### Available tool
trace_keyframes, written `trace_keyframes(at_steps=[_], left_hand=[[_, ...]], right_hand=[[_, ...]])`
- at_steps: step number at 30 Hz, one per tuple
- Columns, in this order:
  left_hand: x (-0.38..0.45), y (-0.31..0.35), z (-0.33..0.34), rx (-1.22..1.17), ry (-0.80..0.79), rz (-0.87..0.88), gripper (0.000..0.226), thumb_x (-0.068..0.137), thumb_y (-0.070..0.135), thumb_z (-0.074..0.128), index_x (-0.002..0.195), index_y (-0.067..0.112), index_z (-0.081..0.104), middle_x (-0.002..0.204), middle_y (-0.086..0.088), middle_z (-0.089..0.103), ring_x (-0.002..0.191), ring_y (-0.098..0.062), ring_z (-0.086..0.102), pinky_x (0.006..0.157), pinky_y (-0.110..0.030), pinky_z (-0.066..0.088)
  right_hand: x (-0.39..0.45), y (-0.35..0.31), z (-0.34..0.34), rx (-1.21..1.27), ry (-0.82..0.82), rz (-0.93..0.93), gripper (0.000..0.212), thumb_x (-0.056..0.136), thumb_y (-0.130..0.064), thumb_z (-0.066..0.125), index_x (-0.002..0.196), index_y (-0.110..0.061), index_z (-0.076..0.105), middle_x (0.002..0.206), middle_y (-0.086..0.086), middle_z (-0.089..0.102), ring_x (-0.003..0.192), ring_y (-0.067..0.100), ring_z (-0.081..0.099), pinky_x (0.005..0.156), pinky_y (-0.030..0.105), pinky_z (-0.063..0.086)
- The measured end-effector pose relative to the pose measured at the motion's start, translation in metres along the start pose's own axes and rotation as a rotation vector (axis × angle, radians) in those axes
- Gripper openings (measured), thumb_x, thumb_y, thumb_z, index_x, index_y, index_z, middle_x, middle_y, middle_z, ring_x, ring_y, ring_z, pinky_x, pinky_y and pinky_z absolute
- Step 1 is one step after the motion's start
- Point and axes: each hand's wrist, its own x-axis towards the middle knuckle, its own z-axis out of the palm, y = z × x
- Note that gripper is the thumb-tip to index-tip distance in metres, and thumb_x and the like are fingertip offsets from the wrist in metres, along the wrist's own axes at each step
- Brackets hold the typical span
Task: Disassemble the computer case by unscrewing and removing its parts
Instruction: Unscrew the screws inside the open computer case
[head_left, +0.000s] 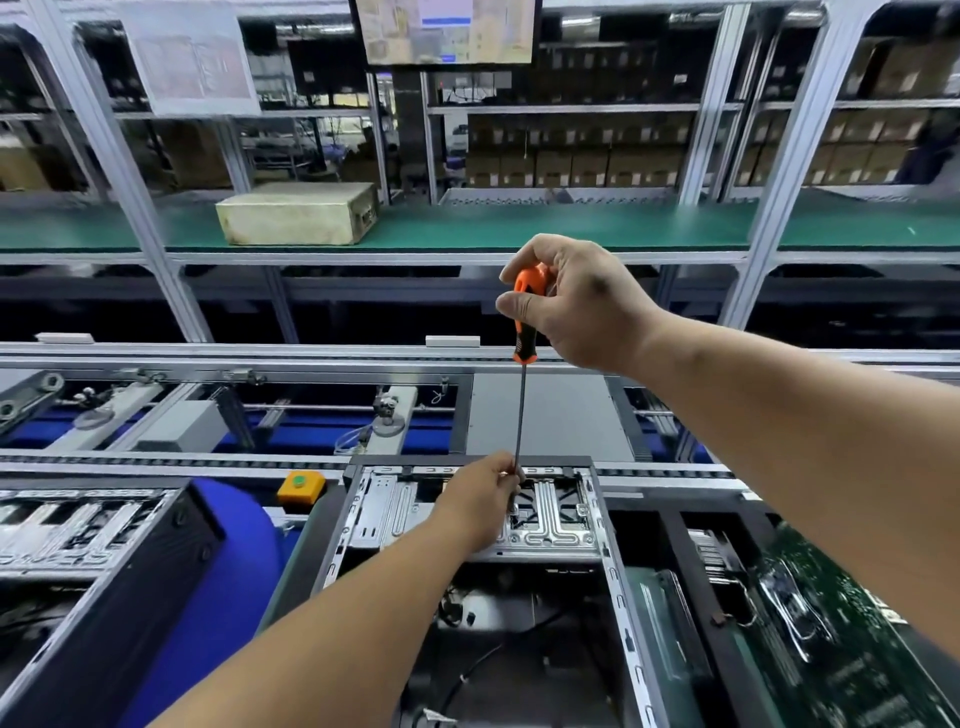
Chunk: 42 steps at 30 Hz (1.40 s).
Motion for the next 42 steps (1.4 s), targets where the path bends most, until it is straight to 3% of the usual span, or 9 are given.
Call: trace_keyframes(at_steps=[5, 12, 19, 26, 28, 31, 35, 38, 42], left_hand=[[-0.001, 0.0, 0.001, 0.018, 0.008, 0.011, 0.023, 0.11, 0.021, 0.048, 0.094, 0.029, 0.062, 0.097, -0.009, 0.072, 0.096, -0.04, 0.068, 0.087, -0.058, 0.058], [-0.003, -0.005, 0.001, 0.018, 0.024, 0.042, 0.024, 0.109, 0.018, 0.048, 0.091, 0.027, 0.06, 0.091, -0.007, 0.072, 0.091, -0.038, 0.068, 0.082, -0.057, 0.058], [-0.003, -0.007, 0.001, 0.018, 0.02, 0.054, 0.025, 0.109, 0.02, 0.05, 0.091, 0.035, 0.061, 0.095, -0.002, 0.073, 0.093, -0.031, 0.069, 0.088, -0.054, 0.058], [0.001, -0.007, 0.002, 0.037, -0.012, 0.041, 0.025, 0.109, 0.021, 0.048, 0.092, 0.034, 0.061, 0.098, -0.006, 0.072, 0.093, -0.033, 0.07, 0.086, -0.054, 0.059], [0.002, 0.0, -0.002, 0.024, -0.023, 0.052, 0.022, 0.109, 0.022, 0.05, 0.096, 0.034, 0.062, 0.099, -0.005, 0.071, 0.081, -0.024, 0.065, 0.082, -0.047, 0.061], [-0.001, 0.031, -0.019, -0.094, 0.021, 0.202, 0.008, 0.106, 0.025, 0.059, 0.109, 0.033, 0.061, 0.101, -0.001, 0.066, 0.082, -0.009, 0.061, 0.073, -0.02, 0.055], [-0.005, 0.103, -0.059, -0.334, 0.194, 0.414, 0.018, 0.095, 0.034, 0.064, 0.105, 0.019, 0.064, 0.098, -0.014, 0.07, 0.091, -0.03, 0.067, 0.084, -0.043, 0.054], [-0.002, 0.135, -0.088, -0.359, 0.094, 0.435, 0.016, 0.096, 0.027, 0.061, 0.099, 0.012, 0.069, 0.091, -0.006, 0.072, 0.086, -0.02, 0.065, 0.079, -0.037, 0.05], [0.005, 0.136, -0.101, -0.318, -0.023, 0.322, 0.02, 0.11, 0.01, 0.052, 0.106, 0.014, 0.07, 0.102, -0.003, 0.076, 0.094, -0.02, 0.072, 0.093, -0.041, 0.056]], right_hand=[[0.001, -0.004, 0.0, 0.0, -0.013, 0.009, 0.02, 0.089, -0.038, 0.079, 0.101, -0.027, 0.066, 0.085, -0.008, 0.061, 0.076, 0.015, 0.062, 0.076, 0.04, 0.061], [-0.002, -0.012, 0.004, -0.079, -0.017, -0.035, 0.023, 0.088, -0.041, 0.079, 0.102, -0.029, 0.065, 0.081, -0.014, 0.056, 0.069, 0.005, 0.053, 0.064, 0.02, 0.042], [-0.003, -0.015, 0.0, -0.117, -0.031, -0.062, 0.023, 0.09, -0.04, 0.077, 0.105, -0.027, 0.065, 0.086, -0.013, 0.059, 0.077, 0.009, 0.057, 0.071, 0.028, 0.051], [-0.002, -0.011, 0.001, -0.279, -0.068, -0.086, 0.021, 0.098, -0.042, 0.064, 0.1, -0.022, 0.058, 0.079, -0.004, 0.062, 0.073, 0.015, 0.056, 0.063, 0.032, 0.043], [0.003, -0.012, 0.0, -0.398, -0.111, -0.088, 0.025, 0.101, -0.045, 0.057, 0.096, -0.022, 0.053, 0.074, -0.003, 0.061, 0.071, 0.019, 0.054, 0.059, 0.033, 0.036], [0.013, -0.019, -0.002, -0.545, -0.19, -0.073, 0.029, 0.102, -0.05, 0.051, 0.092, -0.024, 0.046, 0.076, -0.002, 0.055, 0.067, 0.015, 0.048, 0.052, 0.031, 0.028], [0.023, -0.03, -0.006, -0.659, -0.317, -0.079, 0.026, 0.103, -0.05, 0.049, 0.098, -0.024, 0.049, 0.08, -0.007, 0.047, 0.069, 0.008, 0.042, 0.053, 0.028, 0.027], [0.029, -0.034, -0.011, -0.673, -0.406, -0.066, 0.018, 0.103, -0.044, 0.049, 0.101, -0.026, 0.05, 0.086, -0.005, 0.052, 0.074, 0.011, 0.046, 0.055, 0.029, 0.03], [0.033, -0.03, -0.021, -0.635, -0.471, -0.007, 0.014, 0.104, -0.043, 0.049, 0.1, -0.029, 0.048, 0.091, -0.005, 0.057, 0.078, 0.012, 0.051, 0.057, 0.031, 0.032]])
